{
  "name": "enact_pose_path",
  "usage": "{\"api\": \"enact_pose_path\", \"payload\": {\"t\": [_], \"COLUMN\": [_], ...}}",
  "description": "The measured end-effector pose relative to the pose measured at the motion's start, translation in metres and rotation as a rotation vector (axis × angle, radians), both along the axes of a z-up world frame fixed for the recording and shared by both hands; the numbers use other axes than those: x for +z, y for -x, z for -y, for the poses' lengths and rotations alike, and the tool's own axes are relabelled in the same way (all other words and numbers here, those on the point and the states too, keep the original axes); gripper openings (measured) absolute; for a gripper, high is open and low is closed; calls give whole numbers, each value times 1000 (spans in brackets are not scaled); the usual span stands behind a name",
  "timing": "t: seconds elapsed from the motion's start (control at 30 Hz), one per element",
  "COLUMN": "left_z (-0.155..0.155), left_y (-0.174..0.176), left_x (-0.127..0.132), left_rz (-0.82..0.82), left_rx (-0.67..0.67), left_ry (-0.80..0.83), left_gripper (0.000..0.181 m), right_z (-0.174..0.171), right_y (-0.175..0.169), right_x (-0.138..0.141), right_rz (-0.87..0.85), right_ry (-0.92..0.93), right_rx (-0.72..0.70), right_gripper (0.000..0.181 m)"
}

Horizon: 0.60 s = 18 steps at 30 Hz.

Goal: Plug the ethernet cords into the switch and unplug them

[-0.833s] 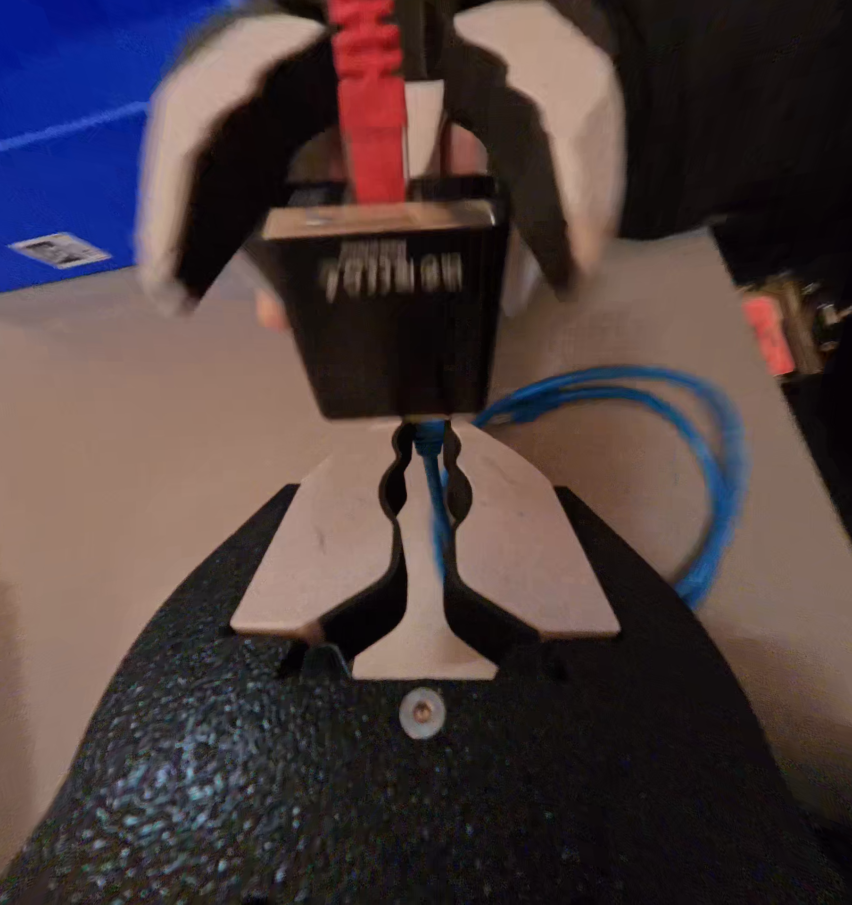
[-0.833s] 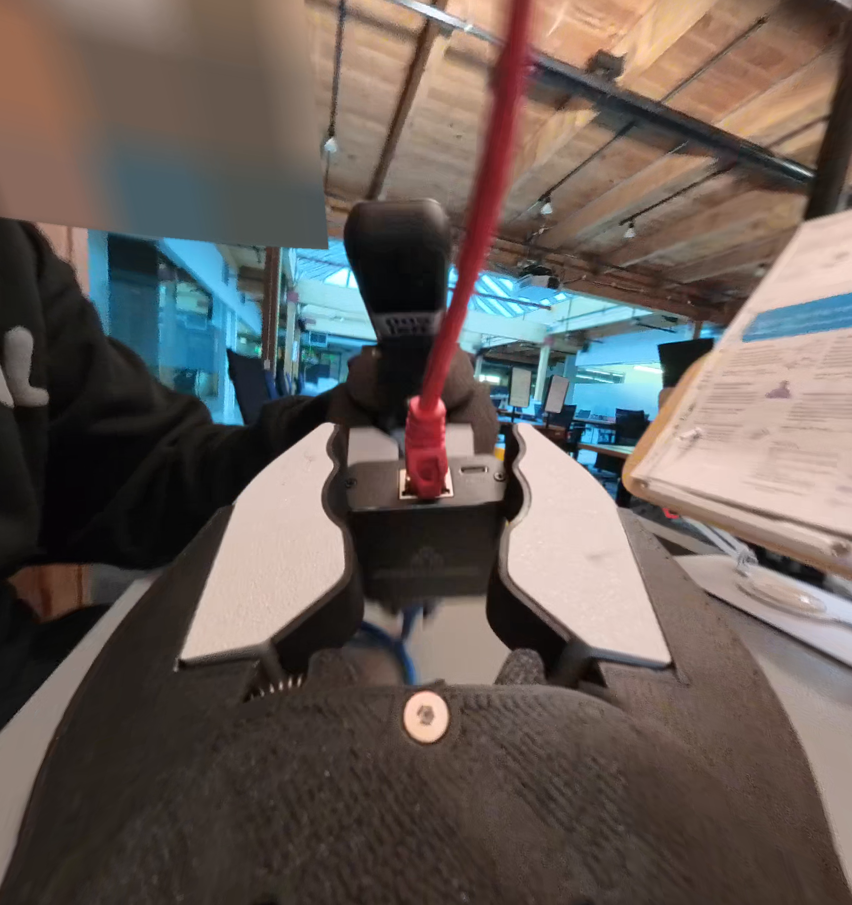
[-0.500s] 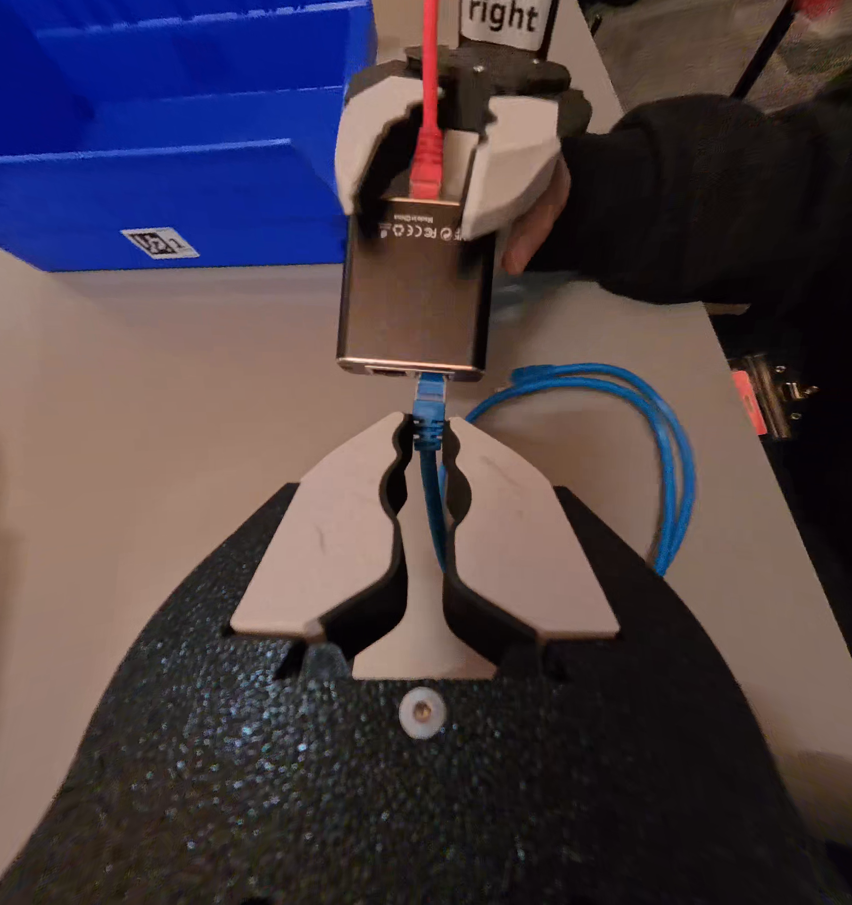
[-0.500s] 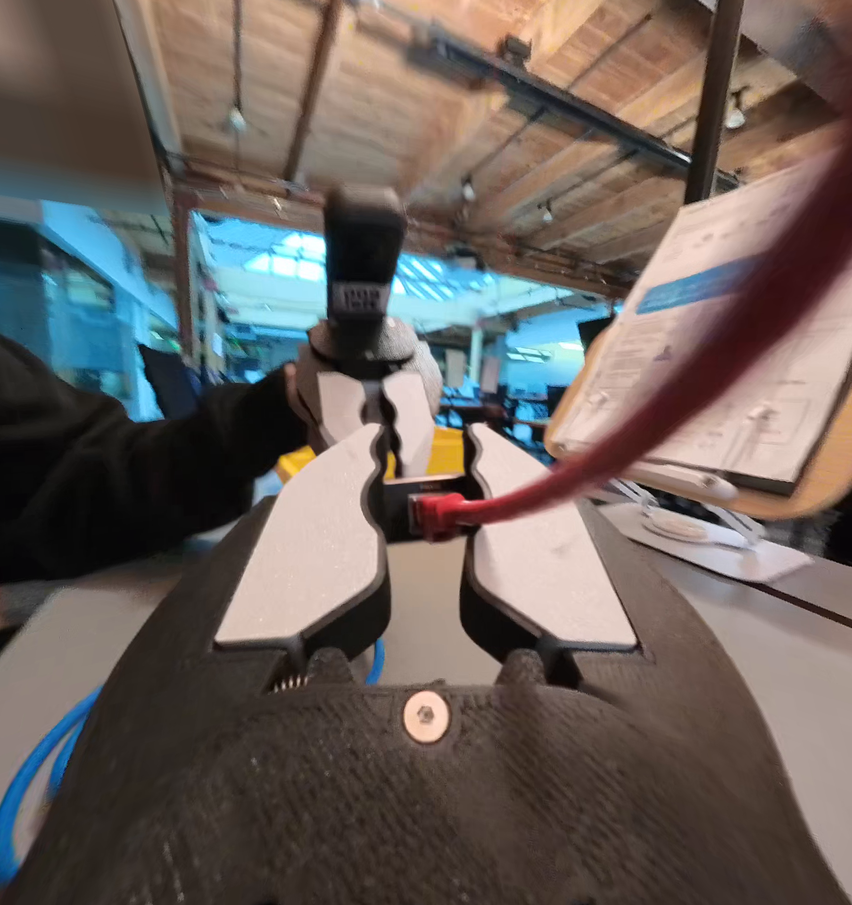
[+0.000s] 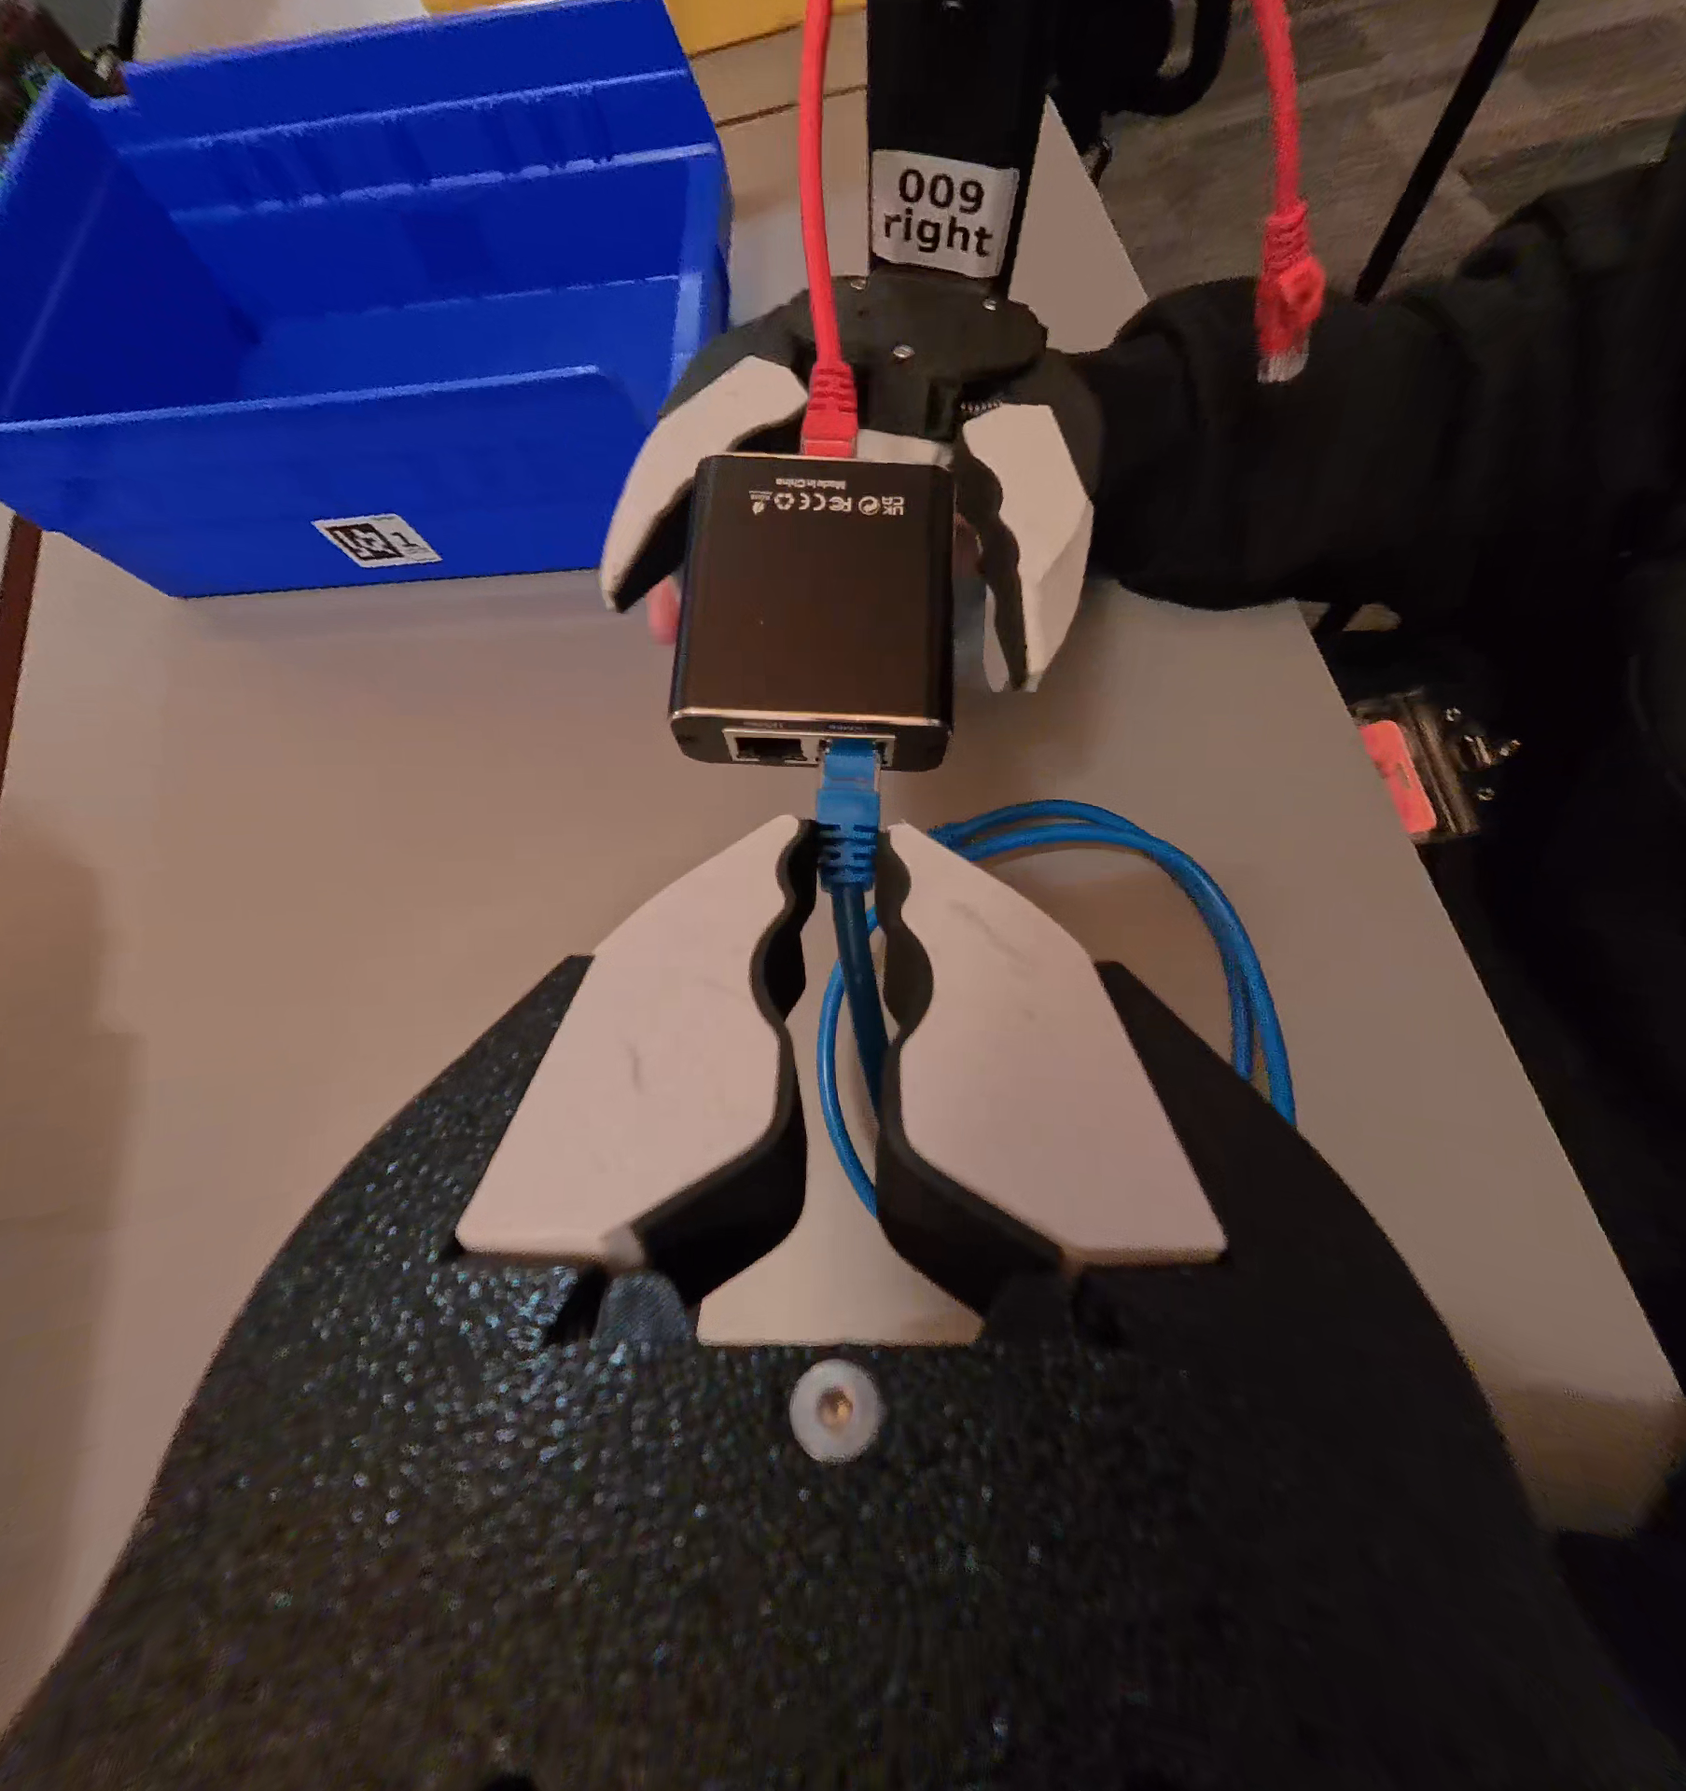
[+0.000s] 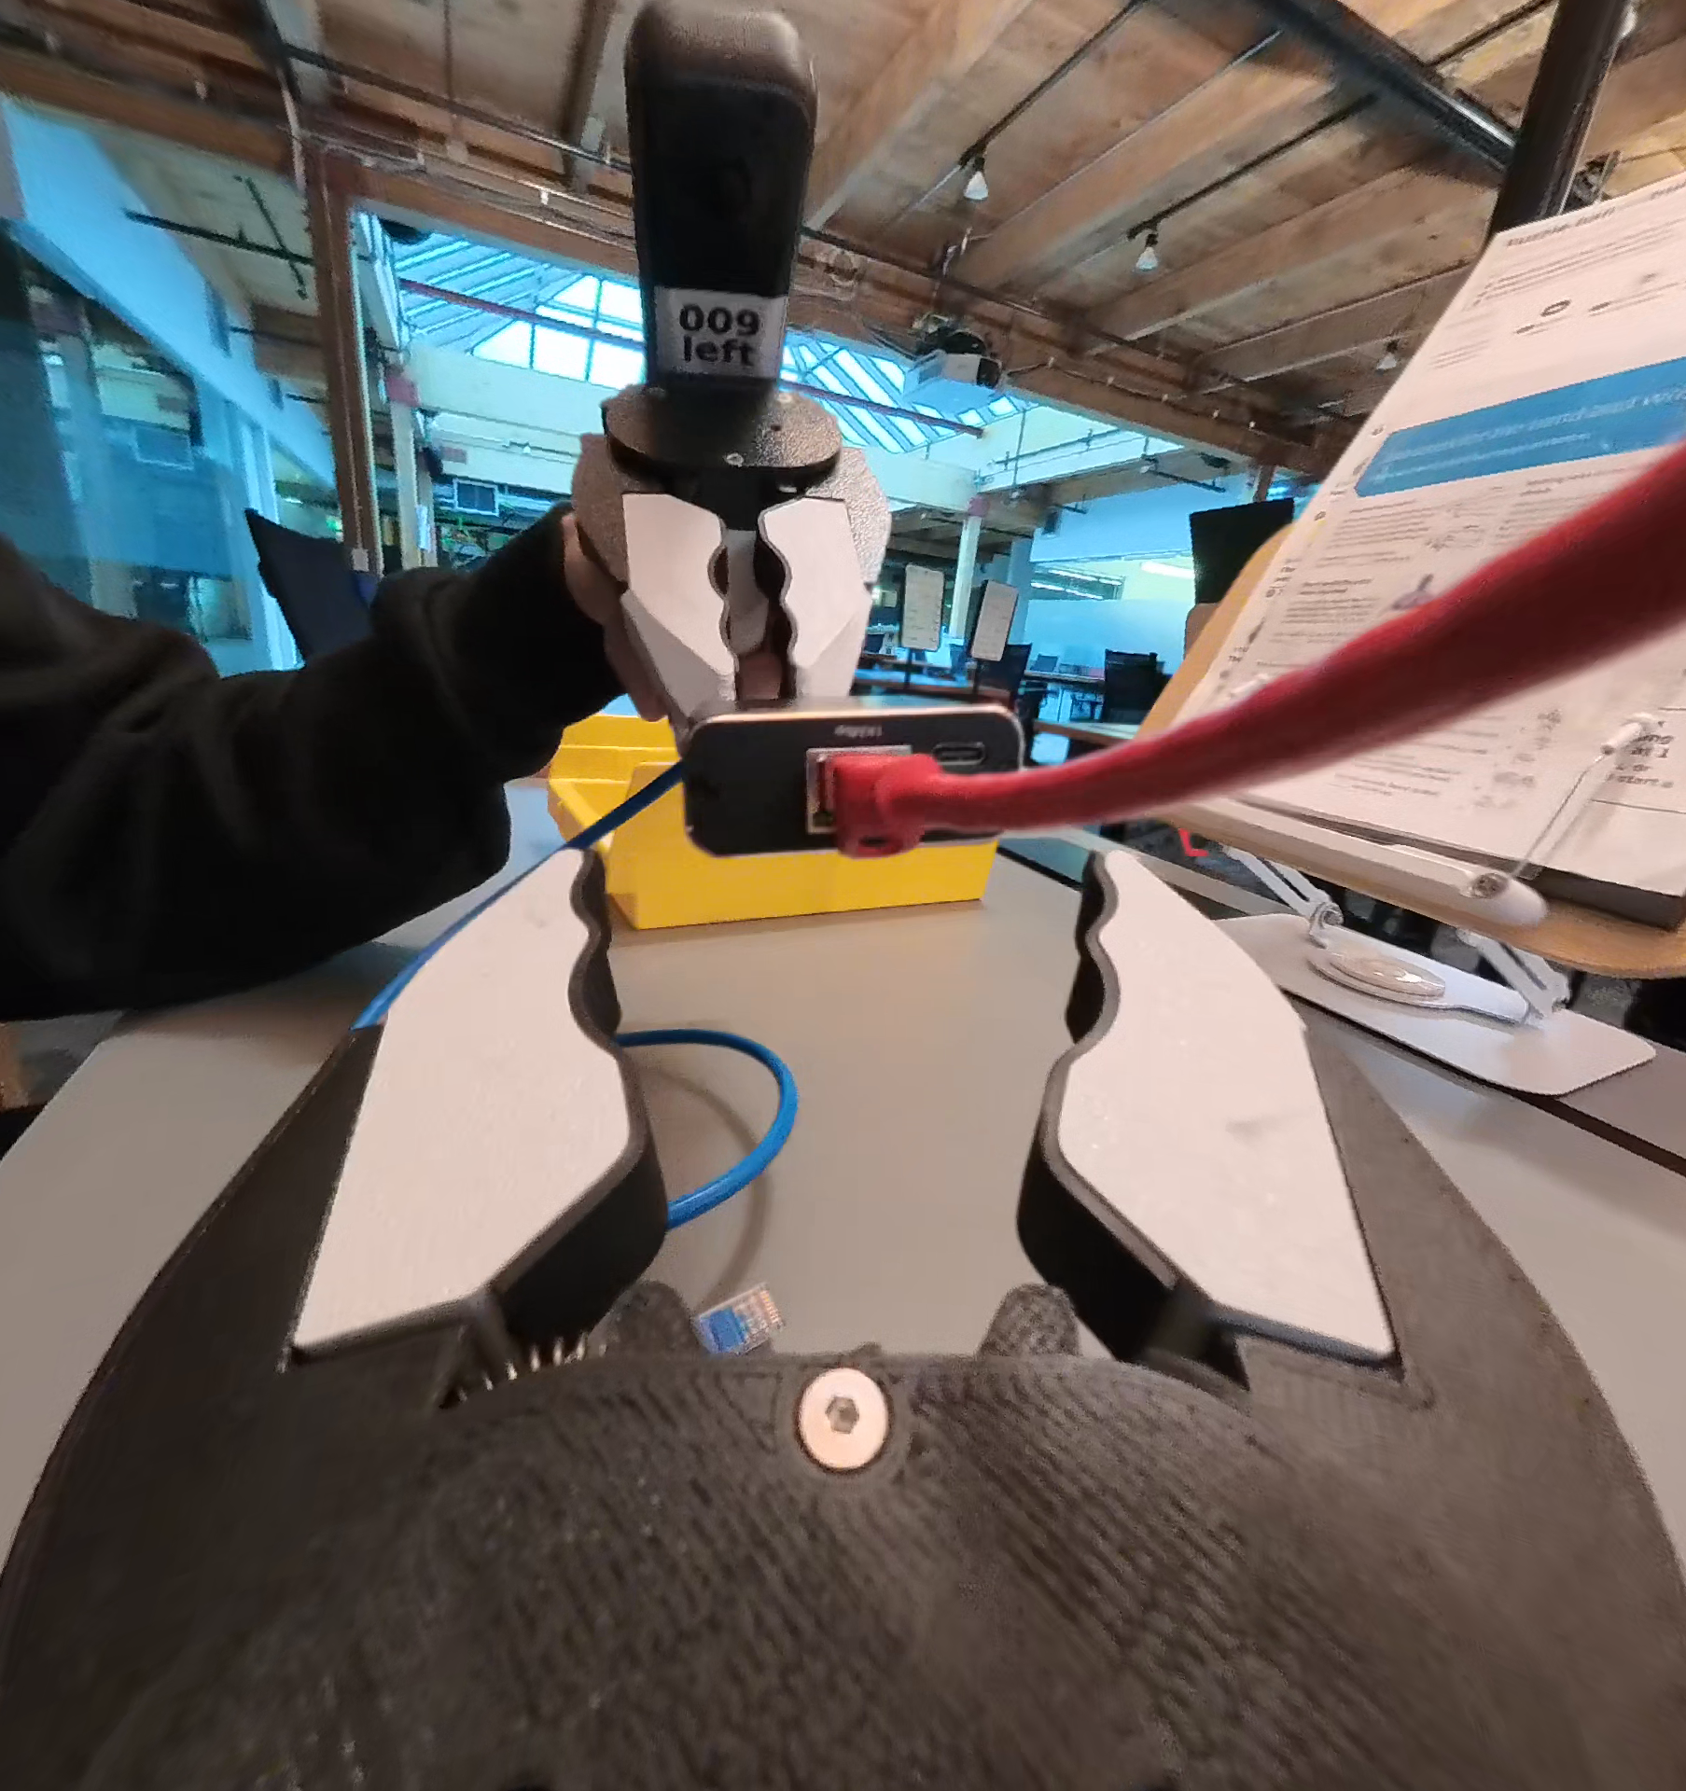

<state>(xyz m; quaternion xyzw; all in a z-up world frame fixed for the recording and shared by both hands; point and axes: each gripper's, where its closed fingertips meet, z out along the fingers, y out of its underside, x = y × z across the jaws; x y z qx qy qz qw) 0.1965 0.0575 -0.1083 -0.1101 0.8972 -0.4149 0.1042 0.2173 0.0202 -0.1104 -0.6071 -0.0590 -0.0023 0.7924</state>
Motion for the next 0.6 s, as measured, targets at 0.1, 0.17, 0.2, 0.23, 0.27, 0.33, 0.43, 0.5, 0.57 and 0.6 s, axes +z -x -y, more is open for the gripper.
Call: {"api": "enact_pose_path", "payload": {"t": [0.1, 0.17, 0.2, 0.23, 0.27, 0.33, 0.43, 0.5, 0.57, 0.6], "left_z": [5, 10, 11, 12, 12, 13, 14, 15, 15, 14], "left_y": [4, 4, 4, 5, 7, 8, 7, 3, -3, -7], "left_x": [-5, -8, -9, -10, -11, -8, -6, -1, 4, 8], "left_rz": [-24, -41, -44, -52, -57, -52, -48, -36, -33, -39], "left_rx": [-29, -43, -44, -50, -62, -68, -62, -55, -26, -2], "left_ry": [-13, -7, -10, -14, -16, 1, 19, 69, 130, 173], "left_gripper": [11, 11, 11, 11, 11, 11, 11, 11, 11, 13], "right_z": [-2, -5, -8, -10, -10, -9, -8, -6, -3, -1], "right_y": [6, 12, 15, 15, 15, 18, 17, 14, 9, 5], "right_x": [8, 7, 5, 4, 3, 5, 9, 12, 15, 17], "right_rz": [-34, -78, -83, -73, -47, -33, 8, 21, 16, 8], "right_ry": [-40, -37, -17, 2, 5, -12, -8, -30, -57, -69], "right_rx": [37, 88, 106, 94, 79, 95, 76, 44, 11, -4], "right_gripper": [97, 95, 93, 87, 74, 74, 74, 74, 74, 74]}}
